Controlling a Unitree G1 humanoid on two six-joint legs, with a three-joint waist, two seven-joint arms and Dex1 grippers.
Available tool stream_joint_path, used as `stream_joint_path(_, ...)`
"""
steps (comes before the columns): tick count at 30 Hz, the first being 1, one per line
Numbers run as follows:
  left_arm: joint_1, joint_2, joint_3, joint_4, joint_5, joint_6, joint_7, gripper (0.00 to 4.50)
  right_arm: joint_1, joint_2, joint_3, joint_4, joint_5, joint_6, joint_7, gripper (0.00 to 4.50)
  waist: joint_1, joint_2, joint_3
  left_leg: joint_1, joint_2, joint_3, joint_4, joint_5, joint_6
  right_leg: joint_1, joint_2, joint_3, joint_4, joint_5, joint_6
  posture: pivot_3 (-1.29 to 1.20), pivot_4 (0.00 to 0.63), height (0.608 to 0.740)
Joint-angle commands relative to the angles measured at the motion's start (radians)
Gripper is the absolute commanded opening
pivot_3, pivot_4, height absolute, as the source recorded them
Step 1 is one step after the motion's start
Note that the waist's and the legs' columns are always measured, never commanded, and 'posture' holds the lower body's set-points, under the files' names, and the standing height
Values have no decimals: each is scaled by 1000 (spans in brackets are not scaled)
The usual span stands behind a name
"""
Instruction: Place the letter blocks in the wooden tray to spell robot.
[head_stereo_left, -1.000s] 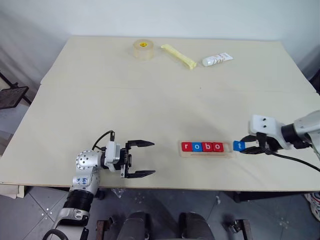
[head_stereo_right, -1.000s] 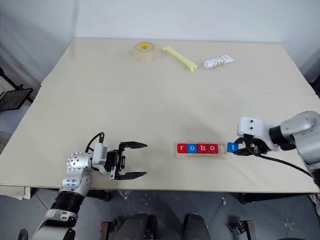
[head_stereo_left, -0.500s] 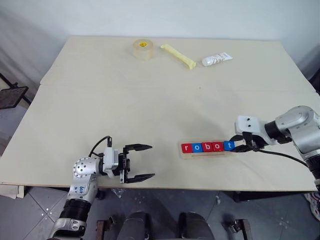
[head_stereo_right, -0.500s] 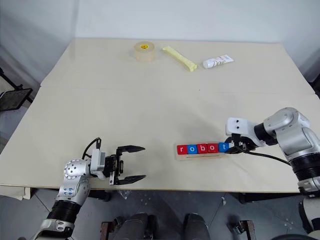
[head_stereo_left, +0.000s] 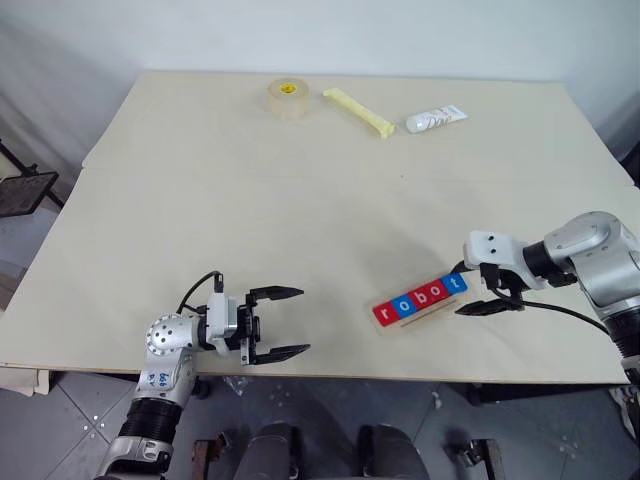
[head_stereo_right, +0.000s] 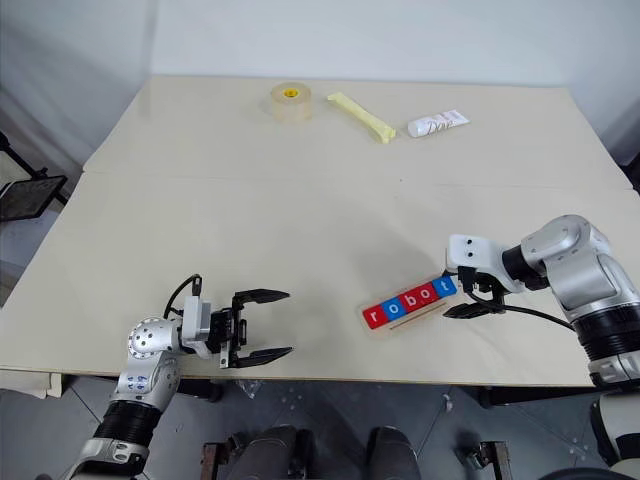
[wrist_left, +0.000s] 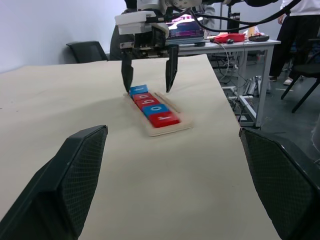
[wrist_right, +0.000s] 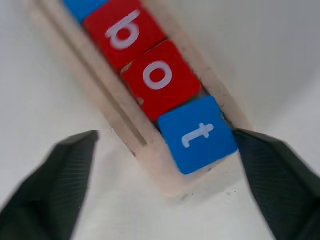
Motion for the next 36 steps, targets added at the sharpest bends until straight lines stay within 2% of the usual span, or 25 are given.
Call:
stream_joint_path(1, -18, 7, 0, 10, 0, -7, -16, 4500, 24, -44, -75, -54, 39, 16, -3, 4472, 1, 0, 0, 0, 0, 0, 0, 0, 0, 0, 0, 0, 0, 0, 0, 0, 150, 740)
stream_joint_path(8, -67, 4, 1, 56, 3, -14, -37, 4500, 61, -54, -113, -50, 32, 19, -55, 4472, -1, 0, 0, 0, 0, 0, 0, 0, 0, 0, 0, -1, 0, 0, 0, 0, 150, 740)
stream_joint_path(17, -60, 5, 2, 49, 1, -12, -41, 4500, 53, -52, -125, 2, 28, -11, -89, 4472, -1, 0, 0, 0, 0, 0, 0, 0, 0, 0, 0, -1, 0, 0, 0, 0, 150, 740)
stream_joint_path(21, -52, 9, 3, 39, 1, -9, -38, 4500, 25, -41, -116, 32, 21, -22, -87, 3599, -2, 0, 0, 0, 0, 0, 0, 0, 0, 0, 0, -1, 0, 0, 0, 0, 150, 740)
stream_joint_path(31, -50, 17, 5, 34, 0, -8, -34, 4500, -10, -22, -91, 89, -7, -46, -95, 68, -2, 0, 0, 0, 0, 0, 0, 0, 0, 0, 0, -1, 0, 0, 0, 0, 150, 740)
stream_joint_path(36, -43, 18, 4, 26, -1, -7, -31, 4500, -14, 9, -82, 108, -7, -54, -99, 26, -2, 0, 0, 0, 0, 0, 0, 0, 0, 0, 0, -1, 0, 0, 0, 0, 150, 740)
